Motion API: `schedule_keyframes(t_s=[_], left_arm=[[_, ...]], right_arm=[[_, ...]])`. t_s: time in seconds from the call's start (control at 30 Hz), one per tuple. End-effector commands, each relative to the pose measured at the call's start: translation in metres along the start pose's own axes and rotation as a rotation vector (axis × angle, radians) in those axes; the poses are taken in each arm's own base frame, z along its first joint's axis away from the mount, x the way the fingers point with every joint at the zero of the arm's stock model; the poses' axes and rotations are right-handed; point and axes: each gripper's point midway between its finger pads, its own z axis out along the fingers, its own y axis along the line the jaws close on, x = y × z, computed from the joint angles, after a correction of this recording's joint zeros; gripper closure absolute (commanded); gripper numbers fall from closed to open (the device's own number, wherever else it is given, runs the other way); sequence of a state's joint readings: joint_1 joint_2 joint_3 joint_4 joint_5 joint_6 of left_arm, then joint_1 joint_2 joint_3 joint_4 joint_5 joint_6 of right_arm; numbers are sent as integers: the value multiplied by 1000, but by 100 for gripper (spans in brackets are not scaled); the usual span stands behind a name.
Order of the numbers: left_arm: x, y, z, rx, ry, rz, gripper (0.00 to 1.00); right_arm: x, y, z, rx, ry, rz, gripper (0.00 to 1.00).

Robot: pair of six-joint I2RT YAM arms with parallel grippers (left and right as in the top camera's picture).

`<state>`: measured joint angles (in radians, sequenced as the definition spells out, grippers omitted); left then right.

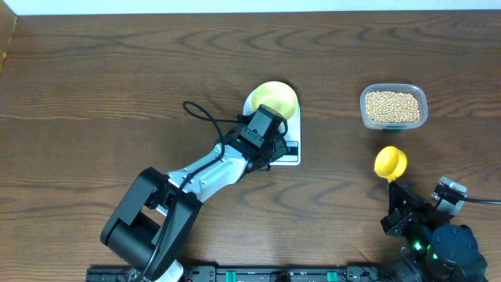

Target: Scoop item into bowl and weigh 50g on scale

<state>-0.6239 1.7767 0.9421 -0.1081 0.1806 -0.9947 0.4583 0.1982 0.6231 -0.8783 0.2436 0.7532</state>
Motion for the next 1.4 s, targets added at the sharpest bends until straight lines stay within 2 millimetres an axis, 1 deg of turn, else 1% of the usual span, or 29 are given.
schedule_keyframes(t_s=[0.0, 0.2, 0.43, 0.7, 0.87, 0.97, 1.07, 1.2, 1.23, 1.3, 1.37], left_arm=[[-2, 3, 4, -20, -8, -5, 93], [-3, 8, 4, -42, -21, -6, 93], [-3, 9, 5, -45, -20, -6, 93], [6, 19, 17, -80, 5, -3, 93], [6, 15, 13, -66, 7, -1, 93], [3, 7, 0, -46, -6, 24, 93], [-3, -2, -23, -23, -39, 67, 93], [-10, -8, -64, -17, -99, 124, 93], [-11, -7, -75, -22, -114, 135, 93], [-13, -4, -104, -34, -151, 184, 93], [-14, 1, -126, -49, -187, 229, 93]], right_arm=[[-4, -2, -1, 14, -19, -8, 99], [-4, -2, -1, 13, -18, -8, 99], [-4, -2, -1, 13, -19, -7, 99], [-4, -2, -1, 13, -19, -7, 99], [-4, -2, -1, 13, -19, -7, 99], [-3, -2, -1, 14, -17, -8, 99], [-3, -3, -1, 14, -17, -8, 99], [-3, -2, -1, 14, -16, -26, 99], [-3, -3, -1, 14, -16, -26, 99], [-2, -2, -1, 13, -12, -27, 99], [-1, -3, -1, 15, -5, -29, 99]])
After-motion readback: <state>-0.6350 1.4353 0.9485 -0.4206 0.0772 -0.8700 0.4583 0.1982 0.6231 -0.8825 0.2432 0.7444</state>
